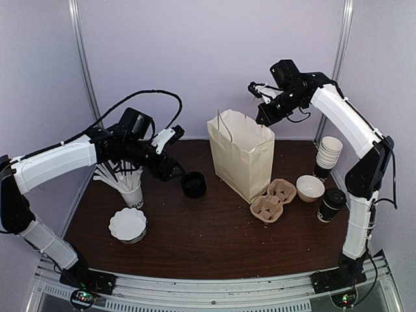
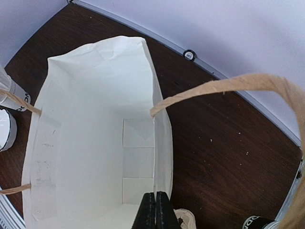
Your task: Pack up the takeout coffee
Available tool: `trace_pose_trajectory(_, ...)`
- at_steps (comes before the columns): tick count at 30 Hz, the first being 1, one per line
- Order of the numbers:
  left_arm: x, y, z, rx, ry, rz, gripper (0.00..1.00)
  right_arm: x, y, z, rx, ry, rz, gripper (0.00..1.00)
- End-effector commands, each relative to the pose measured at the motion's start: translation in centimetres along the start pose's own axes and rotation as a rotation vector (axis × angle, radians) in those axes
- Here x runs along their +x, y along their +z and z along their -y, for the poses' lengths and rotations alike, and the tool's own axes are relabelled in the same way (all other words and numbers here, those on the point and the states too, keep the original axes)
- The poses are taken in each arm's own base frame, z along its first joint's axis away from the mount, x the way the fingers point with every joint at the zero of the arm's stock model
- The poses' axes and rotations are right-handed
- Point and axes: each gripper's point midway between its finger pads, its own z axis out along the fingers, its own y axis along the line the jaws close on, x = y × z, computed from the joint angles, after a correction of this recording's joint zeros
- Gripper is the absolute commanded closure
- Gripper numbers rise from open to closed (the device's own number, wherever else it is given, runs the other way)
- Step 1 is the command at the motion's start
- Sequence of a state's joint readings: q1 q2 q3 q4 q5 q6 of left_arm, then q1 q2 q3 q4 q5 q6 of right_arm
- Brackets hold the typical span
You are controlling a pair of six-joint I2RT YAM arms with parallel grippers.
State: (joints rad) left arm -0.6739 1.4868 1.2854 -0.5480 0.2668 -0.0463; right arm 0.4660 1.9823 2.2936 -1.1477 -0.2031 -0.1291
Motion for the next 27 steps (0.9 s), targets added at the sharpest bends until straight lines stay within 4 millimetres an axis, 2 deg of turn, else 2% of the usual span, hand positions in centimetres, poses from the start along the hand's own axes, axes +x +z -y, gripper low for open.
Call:
trace_pose_trajectory(1, -2.7, -2.1, 0.3, -0.001, 0.035, 0.088, 0.27, -2.6, -4.5, -1.8, -0.052, -0.046, 0.126, 1.00)
trace_pose_trajectory(6, -2.6, -2.4, 0.8, 0.020, 0.059, 0.091, 0.27, -3.3, -7.7, -4.2, -0.171, -0.117, 0.206, 1.00)
trace_pose_trajectory(10, -3.7, -4.0, 2.2, 0.071, 0.108, 0.142, 0.27, -4.0, -9.9, -5.7, -0.243, -0.153, 0.270, 1.00)
trace_pose_trajectory(12, -4.9, -5.7, 3.3, 0.110, 0.124, 0.192, 0.28, -4.1, -10.6, -6.5, -0.287, -0.168, 0.283, 1.00)
trace_pose_trajectory(15, -6.8, -9.7, 5.3, 0.156, 0.162, 0.287, 0.28, -3.7, -11.0, -8.1, -0.368, -0.187, 0.277, 1.00)
trace_pose_trajectory(21, -9.1, -17.3, 7.4, 0.151, 0.209, 0.412, 0.27, -1.0, -12.5, -13.1, -0.516, -0.333, 0.243, 1.00)
trace_pose_trajectory(24, -9.6, -19.9, 7.5, 0.108, 0.235, 0.439, 0.26, 0.2, -13.8, -15.4, -0.579, -0.381, 0.245, 1.00)
trace_pose_trajectory(27, -10.0, -21.3, 7.1, 0.061, 0.261, 0.436, 0.25, 1.4, -14.8, -17.8, -0.651, -0.428, 0.238, 1.00)
